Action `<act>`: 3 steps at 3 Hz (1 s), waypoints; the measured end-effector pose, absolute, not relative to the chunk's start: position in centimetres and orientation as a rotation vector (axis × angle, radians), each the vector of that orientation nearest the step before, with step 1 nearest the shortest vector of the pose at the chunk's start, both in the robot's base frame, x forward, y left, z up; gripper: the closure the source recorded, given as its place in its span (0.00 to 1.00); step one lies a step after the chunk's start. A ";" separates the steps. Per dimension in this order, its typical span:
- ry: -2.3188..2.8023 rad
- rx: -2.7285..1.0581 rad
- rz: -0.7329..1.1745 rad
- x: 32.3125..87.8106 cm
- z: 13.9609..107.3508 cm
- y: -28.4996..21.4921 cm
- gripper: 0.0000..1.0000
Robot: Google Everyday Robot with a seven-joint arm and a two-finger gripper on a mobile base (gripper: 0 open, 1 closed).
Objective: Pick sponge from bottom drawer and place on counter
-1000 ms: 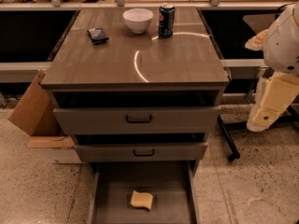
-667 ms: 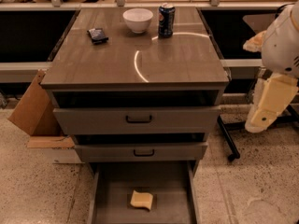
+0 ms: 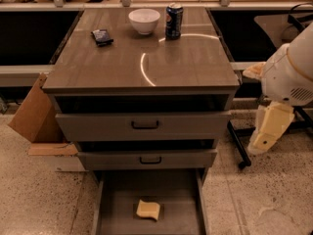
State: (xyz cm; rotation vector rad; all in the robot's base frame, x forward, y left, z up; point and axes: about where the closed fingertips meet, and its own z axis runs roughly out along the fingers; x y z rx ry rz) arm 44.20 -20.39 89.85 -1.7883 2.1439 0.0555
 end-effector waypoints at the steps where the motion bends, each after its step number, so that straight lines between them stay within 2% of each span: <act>1: 2.102 -1.817 0.146 44.3 85.6 -19.5 0.00; 2: 2.068 -1.801 0.254 43.3 80.4 -17.0 0.00; 3: 2.068 -1.801 0.254 43.3 80.4 -17.0 0.00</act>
Offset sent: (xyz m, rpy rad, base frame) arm -0.0191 0.0556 -0.1434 0.2081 0.0818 0.0790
